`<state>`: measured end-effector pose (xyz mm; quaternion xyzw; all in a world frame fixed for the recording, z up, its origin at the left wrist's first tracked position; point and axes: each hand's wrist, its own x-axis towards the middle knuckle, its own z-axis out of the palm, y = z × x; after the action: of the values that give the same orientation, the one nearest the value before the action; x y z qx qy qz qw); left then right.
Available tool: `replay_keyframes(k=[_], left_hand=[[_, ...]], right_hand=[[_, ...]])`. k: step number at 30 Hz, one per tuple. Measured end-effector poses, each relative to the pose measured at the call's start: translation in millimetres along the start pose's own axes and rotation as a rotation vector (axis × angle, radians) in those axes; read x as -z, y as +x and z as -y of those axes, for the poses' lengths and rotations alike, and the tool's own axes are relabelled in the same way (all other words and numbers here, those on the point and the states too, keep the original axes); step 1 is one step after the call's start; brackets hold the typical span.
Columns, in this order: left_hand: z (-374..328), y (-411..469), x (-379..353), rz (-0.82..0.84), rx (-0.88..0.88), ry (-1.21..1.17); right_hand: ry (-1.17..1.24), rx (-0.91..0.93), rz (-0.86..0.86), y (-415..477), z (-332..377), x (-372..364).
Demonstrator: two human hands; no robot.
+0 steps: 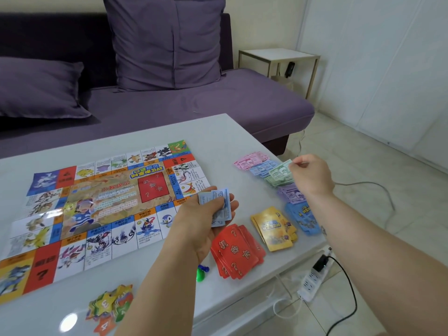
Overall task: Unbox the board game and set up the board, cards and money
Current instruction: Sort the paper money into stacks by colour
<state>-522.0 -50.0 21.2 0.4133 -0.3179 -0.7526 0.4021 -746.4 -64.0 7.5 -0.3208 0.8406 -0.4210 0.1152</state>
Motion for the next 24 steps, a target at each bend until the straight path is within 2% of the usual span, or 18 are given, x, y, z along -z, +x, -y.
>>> replay_keyframes(k=[4, 7, 8, 10, 12, 14, 17, 19, 21, 24], left_hand=[[4, 5, 0, -0.013, 0.011, -0.001], [4, 4, -2, -0.009, 0.015, 0.007], [5, 3, -4, -0.003, 0.016, 0.017], [6, 1, -8, 0.023, 0.016, 0.032], [7, 0, -12, 0.055, 0.012, 0.047], [8, -3, -13, 0.103, 0.000, 0.107], [8, -9, -12, 0.158, -0.011, 0.223], [5, -12, -11, 0.160, 0.046, 0.166], [1, -13, -10, 0.125, 0.113, 0.085], [0, -11, -4, 0.034, 0.084, 0.186]], right_hand=[[-0.260, 0.047, 0.011, -1, -7, -1], [-0.214, 0.181, 0.021, -15, 4, 8], [-0.111, 0.217, 0.092, -22, 12, 12], [0.061, 0.223, 0.359, -42, 31, 19], [0.024, 0.177, 0.639, -62, 44, 26], [-0.018, 0.171, 0.771, -75, 46, 26], [0.016, 0.202, 0.781, -79, 43, 21], [0.042, 0.197, 0.777, -78, 41, 19], [0.114, 0.150, 0.777, -74, 40, 20], [0.266, 0.059, 0.805, -70, 41, 22]])
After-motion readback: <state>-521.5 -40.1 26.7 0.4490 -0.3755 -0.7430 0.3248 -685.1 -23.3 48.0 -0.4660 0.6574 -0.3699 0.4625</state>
